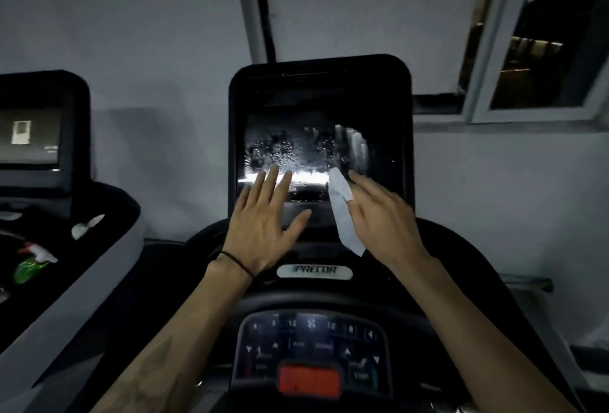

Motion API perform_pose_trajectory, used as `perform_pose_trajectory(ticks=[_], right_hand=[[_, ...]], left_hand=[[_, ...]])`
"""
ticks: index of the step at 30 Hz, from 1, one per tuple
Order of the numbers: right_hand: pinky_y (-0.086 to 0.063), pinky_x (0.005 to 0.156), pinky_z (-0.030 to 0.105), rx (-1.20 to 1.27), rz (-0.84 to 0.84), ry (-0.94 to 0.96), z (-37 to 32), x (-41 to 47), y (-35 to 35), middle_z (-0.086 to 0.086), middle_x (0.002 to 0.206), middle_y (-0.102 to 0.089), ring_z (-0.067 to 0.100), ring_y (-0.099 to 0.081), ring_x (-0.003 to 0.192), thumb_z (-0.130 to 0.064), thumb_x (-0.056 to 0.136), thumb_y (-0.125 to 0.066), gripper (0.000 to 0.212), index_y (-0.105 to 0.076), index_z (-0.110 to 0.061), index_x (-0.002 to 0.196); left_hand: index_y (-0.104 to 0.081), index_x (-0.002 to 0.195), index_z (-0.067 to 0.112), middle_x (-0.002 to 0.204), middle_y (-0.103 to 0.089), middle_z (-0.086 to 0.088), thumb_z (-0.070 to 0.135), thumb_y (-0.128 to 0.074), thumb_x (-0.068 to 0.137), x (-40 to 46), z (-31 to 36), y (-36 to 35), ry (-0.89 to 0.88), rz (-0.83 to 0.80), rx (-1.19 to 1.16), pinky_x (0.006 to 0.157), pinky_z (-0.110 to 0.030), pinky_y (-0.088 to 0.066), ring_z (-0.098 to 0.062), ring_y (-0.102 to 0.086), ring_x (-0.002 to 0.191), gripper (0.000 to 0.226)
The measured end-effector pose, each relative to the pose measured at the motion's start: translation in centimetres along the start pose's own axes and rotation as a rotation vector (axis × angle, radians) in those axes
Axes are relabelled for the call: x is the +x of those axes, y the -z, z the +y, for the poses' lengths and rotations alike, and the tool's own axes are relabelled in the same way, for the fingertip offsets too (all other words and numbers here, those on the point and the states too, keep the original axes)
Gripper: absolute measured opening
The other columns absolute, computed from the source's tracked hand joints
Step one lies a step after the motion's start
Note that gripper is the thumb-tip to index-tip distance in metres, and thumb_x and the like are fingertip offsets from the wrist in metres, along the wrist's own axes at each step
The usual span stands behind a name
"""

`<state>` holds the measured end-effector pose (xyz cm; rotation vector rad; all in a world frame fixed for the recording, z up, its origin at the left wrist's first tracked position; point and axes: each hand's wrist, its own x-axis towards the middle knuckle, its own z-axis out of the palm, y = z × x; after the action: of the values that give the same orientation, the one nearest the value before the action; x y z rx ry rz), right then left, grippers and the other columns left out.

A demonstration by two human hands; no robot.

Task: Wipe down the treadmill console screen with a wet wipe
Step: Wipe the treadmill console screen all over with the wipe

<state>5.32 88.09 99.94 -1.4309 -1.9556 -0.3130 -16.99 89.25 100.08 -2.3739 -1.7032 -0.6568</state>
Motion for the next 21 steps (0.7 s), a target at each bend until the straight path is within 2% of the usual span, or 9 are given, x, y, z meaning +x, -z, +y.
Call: perform_pose_trajectory(ticks=[5, 10, 11, 13, 15, 17, 19, 21], right_hand=[[-0.06, 0.077, 0.038, 0.061, 0.025, 0.052, -0.1, 7.2, -6.0, 0.008, 0.126, -0.071, 0.027, -0.073, 0.1, -0.022, 0.095, -0.041, 0.043, -0.072, -0.002, 0.117], [-0.058, 0.082, 0.04, 0.124, -0.053, -0.005, -2.0, 12.4, -11.4, 0.006, 0.135, -0.066, 0.029, -0.069, 0.109, -0.016, 0.102, -0.053, 0.034, -0.064, -0.006, 0.133], [-0.057, 0.076, 0.037, 0.138, -0.056, -0.035, -2.4, 13.2, -12.3, 0.004, 0.13, -0.068, 0.028, -0.069, 0.104, -0.018, 0.103, -0.052, 0.032, -0.065, -0.007, 0.13], [-0.045, 0.062, 0.032, 0.203, -0.029, -0.111, -3.1, 14.9, -14.1, 0.001, 0.097, -0.068, 0.022, -0.064, 0.08, -0.025, 0.104, -0.051, 0.022, -0.066, -0.009, 0.103], [-0.038, 0.055, 0.033, 0.306, -0.017, -0.233, -3.9, 17.0, -15.6, -0.005, 0.07, -0.051, 0.014, -0.05, 0.06, -0.03, 0.103, -0.052, 0.032, -0.048, -0.014, 0.076], [-0.034, 0.053, 0.031, 0.478, 0.018, -0.409, -4.7, 18.8, -16.8, -0.007, 0.058, -0.042, 0.008, -0.04, 0.051, -0.029, 0.101, -0.057, 0.041, -0.04, -0.018, 0.065], [-0.043, 0.058, 0.036, 0.712, 0.083, -0.646, -5.5, 20.5, -17.8, 0.0, 0.059, -0.053, 0.013, -0.05, 0.054, -0.025, 0.098, -0.063, 0.036, -0.051, -0.015, 0.065], [-0.056, 0.077, 0.041, 0.962, 0.178, -0.928, -5.5, 22.5, -18.2, 0.006, 0.08, -0.071, 0.019, -0.066, 0.073, -0.018, 0.096, -0.067, 0.015, -0.068, -0.013, 0.082]], left_hand=[[-0.021, 0.164, 0.021, 0.172, -0.017, -0.007, 0.073, -0.02, 0.094, 4.0, -5.0, -1.5, 0.086, 0.011, 0.048, 0.128, -0.05, -0.019, -0.028, -0.015, 0.16, 0.087], [-0.019, 0.165, 0.022, 0.173, -0.012, -0.003, 0.074, -0.018, 0.094, 8.4, -11.4, -4.1, 0.12, 0.008, 0.03, 0.129, -0.048, -0.016, -0.025, -0.011, 0.16, 0.088], [-0.019, 0.165, 0.022, 0.173, -0.011, -0.003, 0.075, -0.017, 0.094, 9.3, -12.5, -4.6, 0.11, 0.013, 0.027, 0.129, -0.047, -0.016, -0.025, -0.011, 0.16, 0.088], [-0.021, 0.165, 0.022, 0.173, -0.013, -0.004, 0.075, -0.016, 0.095, 11.4, -14.6, -5.1, 0.082, 0.012, 0.017, 0.129, -0.047, -0.018, -0.025, -0.012, 0.16, 0.088], [-0.022, 0.164, 0.022, 0.173, -0.014, -0.004, 0.075, -0.016, 0.095, 13.4, -16.7, -5.4, 0.046, 0.016, -0.001, 0.129, -0.047, -0.018, -0.024, -0.012, 0.16, 0.088], [-0.024, 0.164, 0.021, 0.172, -0.015, -0.002, 0.074, -0.016, 0.095, 15.1, -18.8, -5.7, 0.024, 0.037, -0.022, 0.129, -0.045, -0.016, -0.024, -0.013, 0.16, 0.088], [-0.025, 0.164, 0.02, 0.172, -0.017, -0.003, 0.073, -0.016, 0.094, 16.6, -20.8, -6.2, 0.022, 0.049, -0.05, 0.128, -0.042, -0.014, -0.024, -0.015, 0.16, 0.088], [-0.026, 0.163, 0.019, 0.172, -0.018, -0.004, 0.072, -0.017, 0.094, 17.2, -22.2, -6.9, 0.027, 0.05, -0.079, 0.127, -0.041, -0.013, -0.025, -0.017, 0.159, 0.088]])
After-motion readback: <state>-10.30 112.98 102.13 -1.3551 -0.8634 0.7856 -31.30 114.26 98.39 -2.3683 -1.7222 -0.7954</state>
